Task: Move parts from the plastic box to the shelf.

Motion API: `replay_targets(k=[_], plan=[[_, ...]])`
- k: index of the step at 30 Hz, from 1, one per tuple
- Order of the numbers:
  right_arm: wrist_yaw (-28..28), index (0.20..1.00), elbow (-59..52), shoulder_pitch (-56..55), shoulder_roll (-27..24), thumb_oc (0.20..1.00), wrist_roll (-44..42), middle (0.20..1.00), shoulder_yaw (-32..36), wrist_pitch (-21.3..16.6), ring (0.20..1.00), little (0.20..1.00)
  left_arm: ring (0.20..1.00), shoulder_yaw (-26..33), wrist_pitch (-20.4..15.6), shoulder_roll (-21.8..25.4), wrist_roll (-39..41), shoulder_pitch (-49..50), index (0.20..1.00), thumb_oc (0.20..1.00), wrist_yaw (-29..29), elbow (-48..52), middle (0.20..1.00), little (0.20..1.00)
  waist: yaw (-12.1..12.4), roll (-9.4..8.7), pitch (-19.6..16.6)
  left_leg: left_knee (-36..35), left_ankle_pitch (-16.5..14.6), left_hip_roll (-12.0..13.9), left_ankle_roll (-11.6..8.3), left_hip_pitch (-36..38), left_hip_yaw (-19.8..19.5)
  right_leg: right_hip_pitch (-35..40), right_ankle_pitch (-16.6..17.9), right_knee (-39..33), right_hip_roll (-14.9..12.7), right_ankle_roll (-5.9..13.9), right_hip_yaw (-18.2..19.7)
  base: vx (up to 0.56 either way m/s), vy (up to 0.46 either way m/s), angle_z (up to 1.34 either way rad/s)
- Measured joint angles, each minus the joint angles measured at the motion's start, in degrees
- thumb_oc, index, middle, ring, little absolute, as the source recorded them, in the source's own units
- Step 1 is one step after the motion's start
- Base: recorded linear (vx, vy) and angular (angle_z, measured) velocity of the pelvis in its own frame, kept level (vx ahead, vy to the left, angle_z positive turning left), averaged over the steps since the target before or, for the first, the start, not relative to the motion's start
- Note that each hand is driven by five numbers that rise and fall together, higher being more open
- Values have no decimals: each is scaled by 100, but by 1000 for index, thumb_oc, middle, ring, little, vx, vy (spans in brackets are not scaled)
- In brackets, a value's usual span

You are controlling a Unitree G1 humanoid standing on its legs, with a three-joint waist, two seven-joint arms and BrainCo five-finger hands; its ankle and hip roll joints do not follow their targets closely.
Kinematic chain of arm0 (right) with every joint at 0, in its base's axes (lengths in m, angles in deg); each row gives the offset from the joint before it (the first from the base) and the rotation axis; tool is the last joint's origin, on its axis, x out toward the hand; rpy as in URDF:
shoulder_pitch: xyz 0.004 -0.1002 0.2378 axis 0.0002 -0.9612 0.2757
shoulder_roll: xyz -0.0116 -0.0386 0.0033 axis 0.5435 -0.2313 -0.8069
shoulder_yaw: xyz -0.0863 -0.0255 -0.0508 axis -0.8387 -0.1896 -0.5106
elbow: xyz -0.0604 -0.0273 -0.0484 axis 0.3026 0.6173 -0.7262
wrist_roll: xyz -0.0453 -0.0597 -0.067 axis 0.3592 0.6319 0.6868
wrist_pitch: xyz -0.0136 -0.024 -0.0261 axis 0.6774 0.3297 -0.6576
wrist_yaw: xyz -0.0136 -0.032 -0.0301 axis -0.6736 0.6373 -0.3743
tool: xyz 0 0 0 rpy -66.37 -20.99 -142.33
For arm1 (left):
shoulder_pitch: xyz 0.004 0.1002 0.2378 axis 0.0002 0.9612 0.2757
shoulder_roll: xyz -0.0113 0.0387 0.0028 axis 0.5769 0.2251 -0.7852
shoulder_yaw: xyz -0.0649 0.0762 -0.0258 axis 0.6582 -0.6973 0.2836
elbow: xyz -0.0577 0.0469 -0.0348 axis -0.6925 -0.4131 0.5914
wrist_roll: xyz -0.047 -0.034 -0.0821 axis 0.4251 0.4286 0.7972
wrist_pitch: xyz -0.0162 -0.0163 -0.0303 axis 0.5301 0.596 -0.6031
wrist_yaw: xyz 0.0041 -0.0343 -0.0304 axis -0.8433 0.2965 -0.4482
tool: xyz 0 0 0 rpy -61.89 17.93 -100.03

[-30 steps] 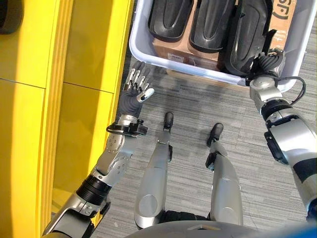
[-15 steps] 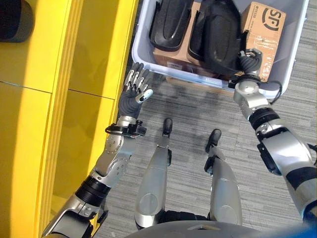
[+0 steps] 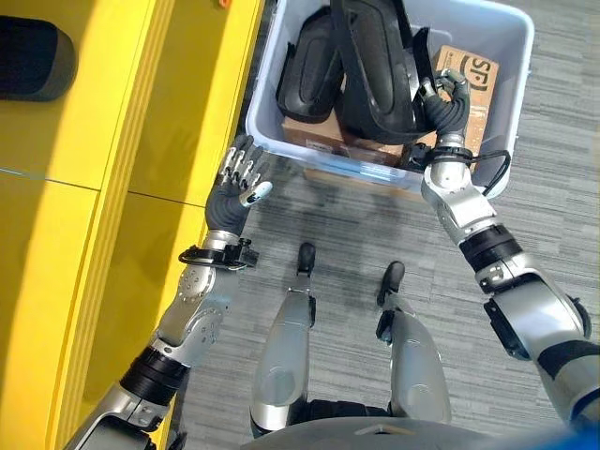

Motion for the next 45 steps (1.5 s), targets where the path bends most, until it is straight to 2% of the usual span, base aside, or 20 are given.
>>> replay_targets(k=[3,9,14,20,26,30,31,33,34,35,36,38,39,40,41,42,43,44,45], plan=[[-65,200,-262,-137,2,200,118,200,34,-20,200,200,1000,55,19,1,-3,56,1000,1000,59,1,1000,1000,-15,-33,-18,1,-42,24,5,78,22,84,1,-37,4,0,18,6,-52,-6],[-314,200,-1016,-798,13,200,316,200,118,-65,200,200,1000,285,116,7,-33,306,1000,1000,112,0,1000,1000,-17,-217,-135,0,-120,108,-52,379,75,399,-15,-144,91,-21,40,5,-47,-5],[-619,200,-1776,-1425,13,200,357,200,118,-82,200,200,1000,555,239,-34,-45,533,1000,1000,130,0,1000,1000,-43,-241,-173,4,-224,159,-82,718,76,753,-73,-162,142,-42,32,2,-64,-2],[-975,200,-2301,-1989,16,200,375,200,103,-149,200,200,1000,768,371,-267,-56,823,1000,1000,242,-12,1000,1000,-51,-278,-405,5,-312,252,-146,1106,63,1123,-197,-110,218,-88,13,16,-112,0],[-1216,200,-2299,-2204,38,200,360,200,89,-159,200,200,1000,921,502,-342,-266,1313,1000,1000,279,-20,1000,1000,-24,-352,-845,16,-449,449,-244,1475,-136,1471,-556,228,395,-218,-171,-16,-193,12],[-1271,200,-2300,-2220,86,200,318,200,75,-182,200,200,1000,1020,533,-504,-275,1654,1000,1000,319,-28,1000,1000,52,-337,-1051,-23,-443,627,-312,1550,-417,1631,-797,409,614,-386,-481,-86,-205,30],[-1303,200,-2299,-2217,89,200,317,200,50,-202,200,200,1000,1011,546,-506,-276,1760,1000,1000,318,-32,1000,1000,144,-318,-1111,-62,-438,705,-309,1561,-471,1638,-858,463,679,-458,-546,-70,-100,26],[-1316,200,-2299,-2220,88,200,316,200,-30,-235,200,200,1000,1006,593,-514,-281,1888,1000,1000,321,-47,1000,1000,176,-290,-1175,-273,-352,835,-187,1601,-548,1648,-1015,549,741,-546,-734,-86,-66,46],[-1316,200,-2296,-2227,87,200,314,200,-79,-240,200,200,1000,996,622,-527,-289,1926,1000,1000,319,-68,1000,1000,231,-239,-1190,-428,-291,900,-44,1615,-502,1672,-1067,627,781,-605,-835,-87,-50,74],[-1308,200,-2296,-2245,67,200,310,200,-121,-241,200,200,1000,987,661,-544,-360,1866,1000,1000,320,-151,1000,1000,219,-237,-1197,-578,-437,1013,321,1601,-86,1711,-1088,644,725,-672,-1079,-66,-21,92],[-1307,200,-2296,-2255,38,200,306,200,-128,-238,200,200,1000,965,690,-576,-441,1762,1000,1000,320,-252,1000,1000,143,-267,-1209,-632,-575,1083,320,1611,158,1708,-1141,625,608,-706,-1269,-17,-16,109],[-1314,200,-2294,-2262,7,200,309,200,-130,-240,200,200,1000,936,719,-711,-497,1726,1000,1000,321,-278,1000,1000,143,-109,-1281,-629,-566,1245,287,1528,415,1747,-1259,696,562,-785,-1589,-35,13,80],[-1312,200,-2299,-2305,23,200,306,200,-138,-240,200,200,1000,930,719,-726,-499,1726,1000,1000,321,-281,1000,1000,165,-102,-1288,-541,-563,1247,282,1459,427,1748,-1317,789,489,-790,-1657,-52,80,53],[-1311,200,-2301,-2401,33,200,299,200,-119,-262,200,200,1000,919,724,-738,-504,1653,1000,1000,343,-382,1000,1000,146,-161,-1279,-188,-558,1138,208,1335,328,1814,-1381,785,361,-815,-1817,0,139,54],[-1318,200,-2306,-2545,60,200,251,200,-125,-262,200,200,1000,924,730,-724,-503,1632,1000,1000,342,-469,1000,1000,157,-315,-1352,116,-523,982,144,1242,373,1816,-1364,764,176,-767,-1904,8,189,60],[-1315,200,-2315,-2664,60,200,236,200,-111,-260,200,200,1000,926,735,-727,-503,1616,1000,1000,341,-532,1000,1000,143,-413,-1418,375,-530,952,111,1235,467,1881,-1263,676,21,-648,-2019,37,220,60],[-1307,200,-2316,-2709,49,200,223,200,-91,-254,200,200,1000,923,750,-738,-502,1595,1000,1000,340,-541,1000,1000,71,-427,-1430,485,-542,1006,91,1266,577,1972,-1245,618,-33,-614,-2098,51,253,80],[-1304,200,-2326,-2732,13,200,206,200,-84,-255,200,200,1000,903,749,-788,-502,1580,1000,1000,349,-526,1000,1000,-79,-268,-1528,370,-541,1169,95,1373,659,2043,-1261,654,-38,-492,-2228,58,247,75],[-1307,200,-2355,-2824,-73,200,190,200,16,-255,200,200,1000,857,750,-909,-502,1564,1000,1000,349,-538,1000,1000,-89,-50,-1655,143,-532,1296,107,1517,688,2050,-1309,740,-21,-358,-2311,112,399,85]])
